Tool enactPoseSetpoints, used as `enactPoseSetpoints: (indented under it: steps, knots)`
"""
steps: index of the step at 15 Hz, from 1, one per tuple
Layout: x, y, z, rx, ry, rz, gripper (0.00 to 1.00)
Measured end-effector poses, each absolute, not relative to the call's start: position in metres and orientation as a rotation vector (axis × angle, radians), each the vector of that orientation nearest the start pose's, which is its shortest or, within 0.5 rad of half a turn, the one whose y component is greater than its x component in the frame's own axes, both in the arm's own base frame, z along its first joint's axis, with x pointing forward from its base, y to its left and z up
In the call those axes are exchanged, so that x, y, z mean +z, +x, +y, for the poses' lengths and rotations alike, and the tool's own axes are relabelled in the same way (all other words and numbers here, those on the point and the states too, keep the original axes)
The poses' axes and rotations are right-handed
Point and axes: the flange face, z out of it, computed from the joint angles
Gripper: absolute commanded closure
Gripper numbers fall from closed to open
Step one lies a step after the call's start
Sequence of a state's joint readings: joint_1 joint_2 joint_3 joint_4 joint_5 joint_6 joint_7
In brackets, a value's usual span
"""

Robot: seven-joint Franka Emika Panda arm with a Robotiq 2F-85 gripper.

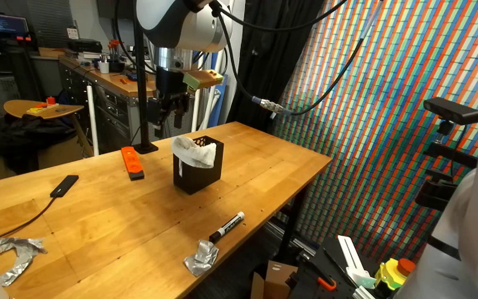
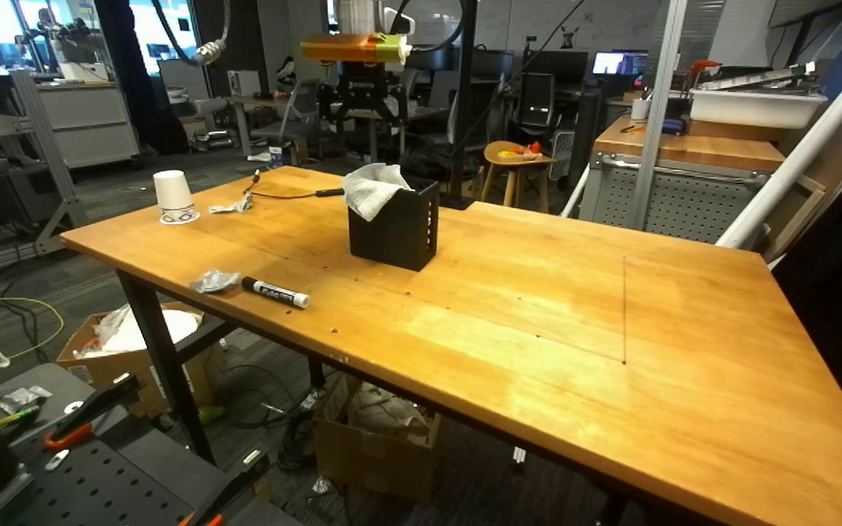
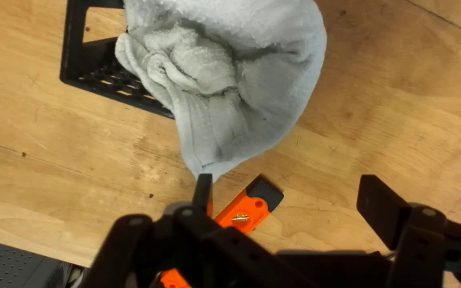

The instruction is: Put the towel in the black box

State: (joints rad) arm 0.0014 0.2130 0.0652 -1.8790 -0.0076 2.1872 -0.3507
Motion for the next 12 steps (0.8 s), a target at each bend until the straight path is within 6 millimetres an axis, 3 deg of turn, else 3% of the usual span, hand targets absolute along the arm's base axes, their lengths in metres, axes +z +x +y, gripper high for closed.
enactPoseSetpoints:
  steps: [3,5,9,12]
  knots:
    - [0.387,0.625,0.036,-0.149,-3.107,-0.715,0.13]
    - [0.373,0.629,0.034,-0.136,-3.124,-0.750,0.37]
    - [0.355,0.636,0.032,-0.119,-3.139,-0.784,0.68]
    - [0.355,0.639,0.032,-0.125,-3.141,-0.787,0.92]
